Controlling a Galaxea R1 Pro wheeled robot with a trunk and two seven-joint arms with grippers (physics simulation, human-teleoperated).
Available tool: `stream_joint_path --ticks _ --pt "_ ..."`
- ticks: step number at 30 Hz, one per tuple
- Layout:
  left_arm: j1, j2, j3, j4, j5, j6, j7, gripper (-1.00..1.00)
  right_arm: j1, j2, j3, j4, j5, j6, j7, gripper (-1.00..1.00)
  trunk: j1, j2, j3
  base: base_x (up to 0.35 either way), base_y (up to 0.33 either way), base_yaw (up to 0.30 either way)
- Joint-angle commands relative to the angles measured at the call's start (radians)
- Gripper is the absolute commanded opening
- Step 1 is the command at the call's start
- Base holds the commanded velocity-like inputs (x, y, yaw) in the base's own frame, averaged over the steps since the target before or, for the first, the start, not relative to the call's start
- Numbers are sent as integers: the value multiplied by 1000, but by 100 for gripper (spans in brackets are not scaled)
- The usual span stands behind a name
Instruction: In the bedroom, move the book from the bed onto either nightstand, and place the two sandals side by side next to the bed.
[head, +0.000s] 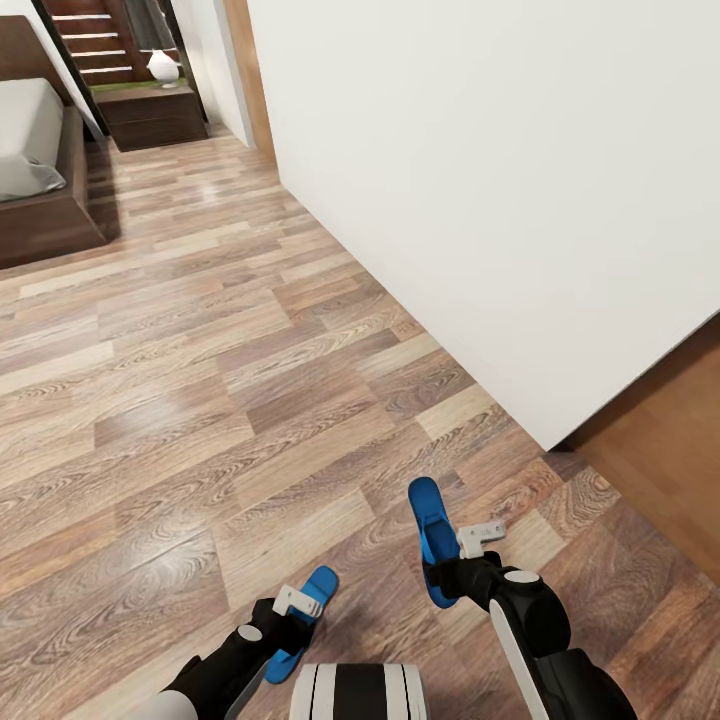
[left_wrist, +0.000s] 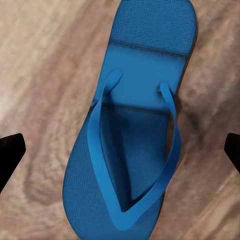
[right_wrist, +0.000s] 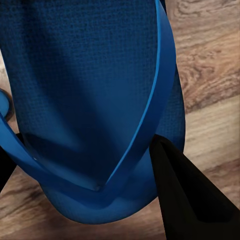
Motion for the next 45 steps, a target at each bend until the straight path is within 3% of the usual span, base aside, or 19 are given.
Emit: stream_joint_path --ticks 1,13,19,38,45 --pt "0 0 -2 -2 -1 6 -1 100 0 0 0 -1 0 5 -1 -100 0 0 -1 0 0 0" --pt "0 2 -4 -6 -1 6 -1 100 0 0 0 -1 0 5 -1 -100 0 0 -1 0 0 0" --pt "-8 3 -4 -8 -1 6 -1 100 0 0 0 -1 0 5 -1 -100 3 -2 -24 0 0 0" --pt "-38 5 -2 -8 -1 6 -1 100 0 0 1 -1 0 5 -1 -100 3 -2 -24 0 0 0" --pt "-47 5 -2 -8 0 6 -1 100 0 0 1 -1 0 5 -1 -100 4 -2 -35 0 0 0"
